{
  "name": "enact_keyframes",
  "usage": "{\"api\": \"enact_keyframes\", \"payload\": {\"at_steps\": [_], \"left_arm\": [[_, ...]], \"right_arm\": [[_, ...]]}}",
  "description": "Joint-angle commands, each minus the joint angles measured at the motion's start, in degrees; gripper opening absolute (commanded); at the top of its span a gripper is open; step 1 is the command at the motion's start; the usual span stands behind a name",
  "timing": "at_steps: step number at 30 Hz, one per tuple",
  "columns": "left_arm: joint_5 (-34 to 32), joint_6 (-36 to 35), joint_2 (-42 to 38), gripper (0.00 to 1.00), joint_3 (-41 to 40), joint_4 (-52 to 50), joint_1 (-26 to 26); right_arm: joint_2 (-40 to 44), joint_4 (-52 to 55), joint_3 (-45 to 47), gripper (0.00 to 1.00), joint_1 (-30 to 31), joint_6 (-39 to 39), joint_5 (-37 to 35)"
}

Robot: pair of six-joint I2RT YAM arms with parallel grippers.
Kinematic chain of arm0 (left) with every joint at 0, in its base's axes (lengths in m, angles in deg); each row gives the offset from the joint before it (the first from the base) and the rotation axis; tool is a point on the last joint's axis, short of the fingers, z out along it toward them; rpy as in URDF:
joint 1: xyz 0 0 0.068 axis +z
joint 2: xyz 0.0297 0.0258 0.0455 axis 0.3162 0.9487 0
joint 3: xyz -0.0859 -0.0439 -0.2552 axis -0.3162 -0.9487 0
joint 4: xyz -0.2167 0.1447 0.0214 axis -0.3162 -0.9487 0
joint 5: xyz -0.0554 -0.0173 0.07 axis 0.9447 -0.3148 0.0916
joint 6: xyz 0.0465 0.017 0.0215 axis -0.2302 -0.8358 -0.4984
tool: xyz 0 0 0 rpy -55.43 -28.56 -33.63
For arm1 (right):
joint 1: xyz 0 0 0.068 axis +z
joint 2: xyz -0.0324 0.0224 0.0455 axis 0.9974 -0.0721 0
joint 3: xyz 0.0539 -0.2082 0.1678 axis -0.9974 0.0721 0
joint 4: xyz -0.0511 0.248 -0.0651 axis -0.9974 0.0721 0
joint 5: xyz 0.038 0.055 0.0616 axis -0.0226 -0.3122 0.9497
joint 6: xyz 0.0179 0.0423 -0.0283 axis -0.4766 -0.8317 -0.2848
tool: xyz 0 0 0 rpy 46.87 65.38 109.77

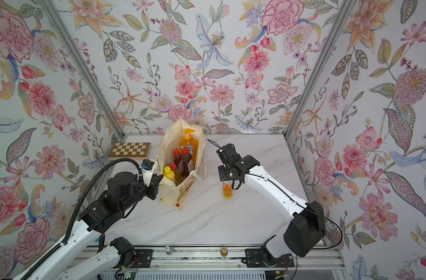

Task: Pack dish soap into the shopping bag
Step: Pick up the bottle of dish soap at the center of the board.

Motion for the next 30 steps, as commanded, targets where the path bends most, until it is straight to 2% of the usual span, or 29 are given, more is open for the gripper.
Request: {"api": "enact_keyframes", "payload": {"at_steps": [1, 3, 7, 15, 24, 30], "left_arm": [[0.82, 1.37, -0.35, 0.01, -0.86, -3.8, -0.66], [1.71, 2.36, -0.74, 0.0, -1.37, -3.31, -0.71], [1.98, 3.79, -1.96, 0.0, -3.22, -2.28, -0.66], [2.91, 5.04, -2.81, 0.0, -4.15, -1.72, -0.66], [3.44, 4.38, -3.27, 0.0, -4.5, -1.3, -0.67], [3.99, 3.92, -3.16, 0.0, -5.03, -0.62, -0.66]], "right_arm": [[-0.47, -4.37, -3.65, 0.0, 0.4, 0.86, -2.84], [-1.03, -4.5, -4.56, 0.0, 1.9, 1.26, -3.47], [-0.44, -4.48, -5.93, 0.0, 1.17, 1.55, -3.49], [3.66, -2.09, -14.12, 0.0, -1.16, 4.23, 1.6], [0.57, 8.63, -37.93, 0.0, -1.44, 11.04, 4.0], [-4.76, 11.04, -53.42, 0.0, -1.36, 14.15, 9.17]]}}
